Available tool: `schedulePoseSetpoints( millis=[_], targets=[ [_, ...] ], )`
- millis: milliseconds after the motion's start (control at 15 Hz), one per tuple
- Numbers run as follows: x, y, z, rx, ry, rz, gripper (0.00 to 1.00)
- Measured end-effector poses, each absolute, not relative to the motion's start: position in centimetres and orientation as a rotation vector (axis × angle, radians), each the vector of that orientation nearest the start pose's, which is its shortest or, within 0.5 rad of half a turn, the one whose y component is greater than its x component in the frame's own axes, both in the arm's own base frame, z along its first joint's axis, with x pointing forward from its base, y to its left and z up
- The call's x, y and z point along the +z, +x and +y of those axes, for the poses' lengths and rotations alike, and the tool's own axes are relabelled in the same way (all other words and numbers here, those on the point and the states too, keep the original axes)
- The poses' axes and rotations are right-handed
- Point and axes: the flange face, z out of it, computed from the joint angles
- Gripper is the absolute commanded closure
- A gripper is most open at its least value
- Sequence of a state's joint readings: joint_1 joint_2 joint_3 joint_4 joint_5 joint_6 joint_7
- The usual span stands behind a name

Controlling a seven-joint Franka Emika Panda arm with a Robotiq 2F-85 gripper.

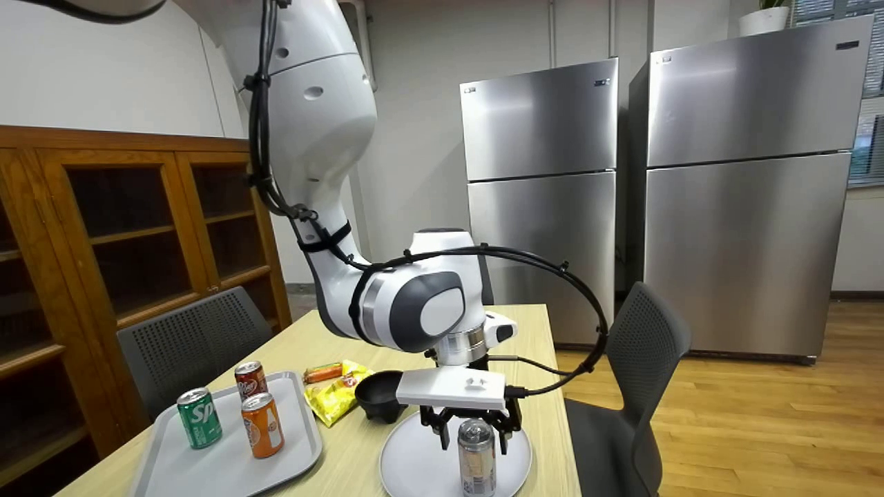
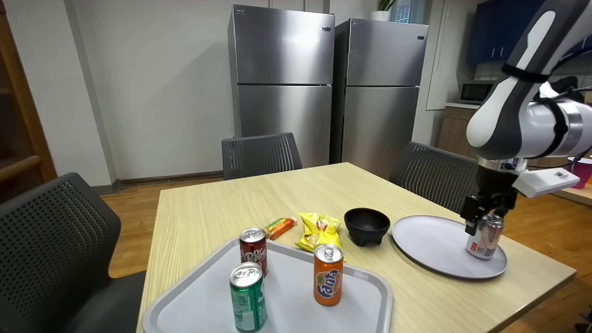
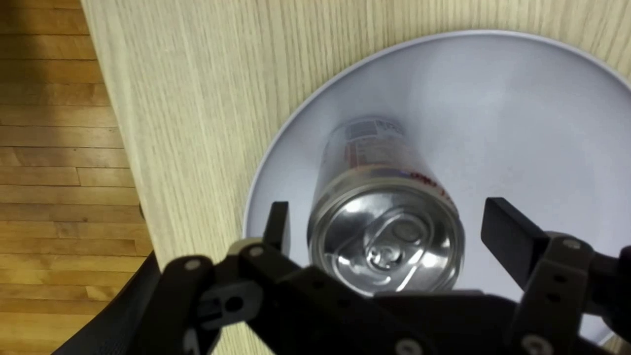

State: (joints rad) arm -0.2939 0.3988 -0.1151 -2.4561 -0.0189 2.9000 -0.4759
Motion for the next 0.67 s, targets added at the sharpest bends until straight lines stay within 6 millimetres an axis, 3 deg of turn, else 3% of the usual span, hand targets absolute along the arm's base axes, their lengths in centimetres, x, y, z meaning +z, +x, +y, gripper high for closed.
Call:
schedulePoseSetpoints(
  millis=[200,333,667],
  targets=[
    [14.53,43.96,-19.58,-0.036,-3.204,-0.149,0.51],
    [14.52,43.99,-19.68,-0.037,-3.205,-0.146,0.62],
    [14.57,44.08,-19.75,-0.040,-3.205,-0.144,0.62]
  ],
)
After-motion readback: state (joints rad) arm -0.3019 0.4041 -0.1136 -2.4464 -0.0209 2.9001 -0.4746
